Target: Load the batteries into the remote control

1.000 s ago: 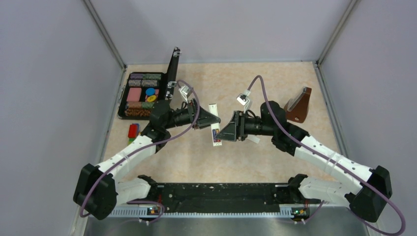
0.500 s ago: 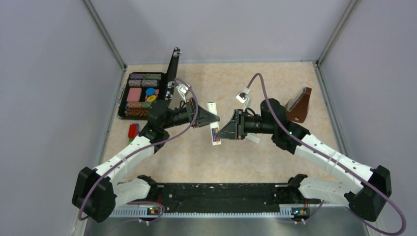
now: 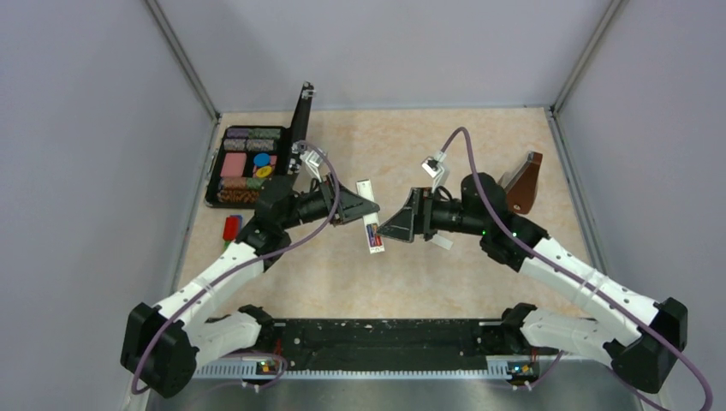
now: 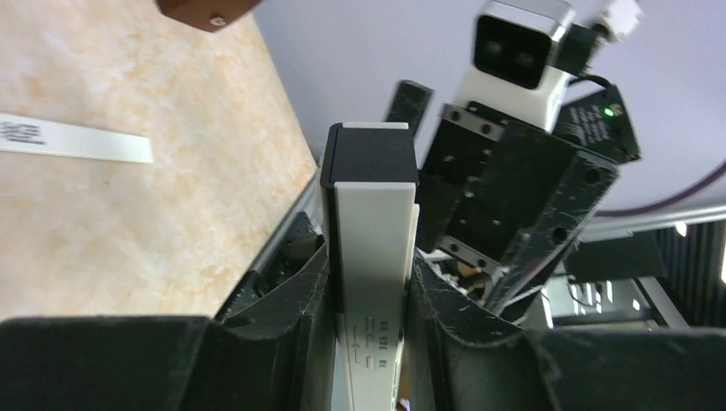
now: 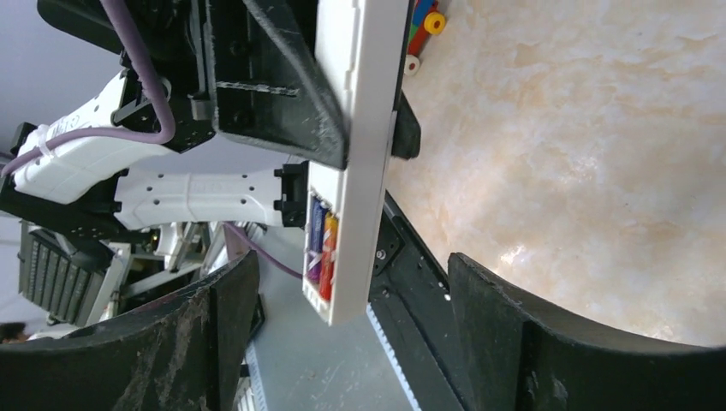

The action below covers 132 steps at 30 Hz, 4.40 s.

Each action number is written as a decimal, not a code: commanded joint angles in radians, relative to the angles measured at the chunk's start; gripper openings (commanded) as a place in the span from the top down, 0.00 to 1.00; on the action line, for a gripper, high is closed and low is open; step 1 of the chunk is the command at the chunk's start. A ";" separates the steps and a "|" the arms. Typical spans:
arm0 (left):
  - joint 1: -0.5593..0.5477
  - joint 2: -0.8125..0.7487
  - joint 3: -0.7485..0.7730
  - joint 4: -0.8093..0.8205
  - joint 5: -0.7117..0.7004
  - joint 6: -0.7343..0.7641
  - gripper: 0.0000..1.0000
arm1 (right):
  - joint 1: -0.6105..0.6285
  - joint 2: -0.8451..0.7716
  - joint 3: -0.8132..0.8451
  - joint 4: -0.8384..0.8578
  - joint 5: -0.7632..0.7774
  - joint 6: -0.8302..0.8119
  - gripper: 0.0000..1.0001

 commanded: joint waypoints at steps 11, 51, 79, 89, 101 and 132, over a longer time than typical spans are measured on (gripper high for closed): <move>0.039 -0.136 -0.033 -0.400 -0.343 0.224 1.00 | -0.179 0.128 0.096 -0.455 0.487 -0.540 0.20; -0.373 0.178 -0.426 0.383 -1.130 -0.124 1.00 | -0.145 0.694 0.273 -0.373 0.471 -0.679 0.26; -0.550 0.325 -0.304 -0.044 -1.420 -0.356 0.22 | -0.042 0.384 -0.015 -0.086 0.240 -0.455 0.25; -0.564 0.145 -0.348 -0.361 -1.472 -0.533 0.27 | -0.036 0.493 0.045 -0.086 0.244 -0.477 0.36; -0.563 -0.293 -0.362 -0.793 -1.627 -0.530 0.30 | 0.099 0.647 0.151 -0.109 0.398 -0.561 0.53; -0.562 -0.620 -0.104 -1.136 -1.840 -0.249 0.30 | 0.407 0.885 0.355 -0.354 1.118 -0.669 0.79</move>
